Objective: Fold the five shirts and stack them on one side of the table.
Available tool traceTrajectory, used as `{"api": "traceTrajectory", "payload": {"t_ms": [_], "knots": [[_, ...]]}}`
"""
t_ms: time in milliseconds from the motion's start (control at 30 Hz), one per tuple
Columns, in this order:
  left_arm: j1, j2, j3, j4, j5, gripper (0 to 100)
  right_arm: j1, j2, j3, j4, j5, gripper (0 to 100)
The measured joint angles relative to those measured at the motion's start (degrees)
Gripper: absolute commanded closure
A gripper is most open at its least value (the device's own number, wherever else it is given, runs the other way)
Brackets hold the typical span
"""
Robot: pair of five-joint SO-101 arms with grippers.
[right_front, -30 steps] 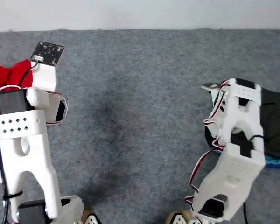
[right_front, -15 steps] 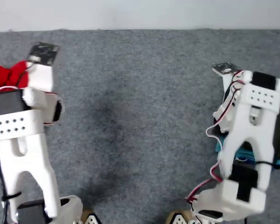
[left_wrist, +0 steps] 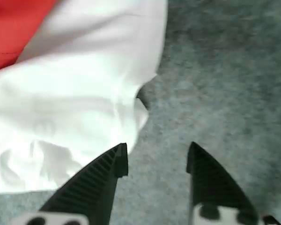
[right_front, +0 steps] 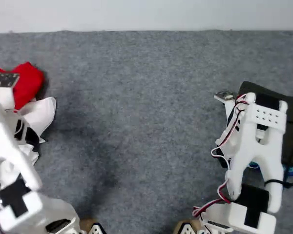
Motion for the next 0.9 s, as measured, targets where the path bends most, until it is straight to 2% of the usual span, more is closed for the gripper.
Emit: {"api": "traceTrajectory", "payload": {"t_ms": [200, 333, 467, 533, 700, 900], "knots": [[-2.73, 9.41, 0.00, -8.62, -4.57, 75, 0.00, 0.00, 0.00, 0.00, -5.19, 99.0], [-3.69, 15.56, 0.00, -15.82, -5.19, 76, 0.00, 0.00, 0.00, 0.00, -7.65, 99.0], [-3.78, 20.48, 0.00, -20.22, -5.19, 92, 0.00, 0.00, 0.00, 0.00, -9.32, 99.0], [-3.60, 20.57, 0.00, -20.57, -5.19, 99, 0.00, 0.00, 0.00, 0.00, -10.02, 99.0], [-0.18, 19.43, 0.00, -18.90, -5.19, 99, 0.00, 0.00, 0.00, 0.00, -10.37, 99.0], [8.18, 7.56, -1.14, -11.43, -4.48, 99, 0.00, 0.00, 0.00, 0.00, -10.46, 99.0]]}}
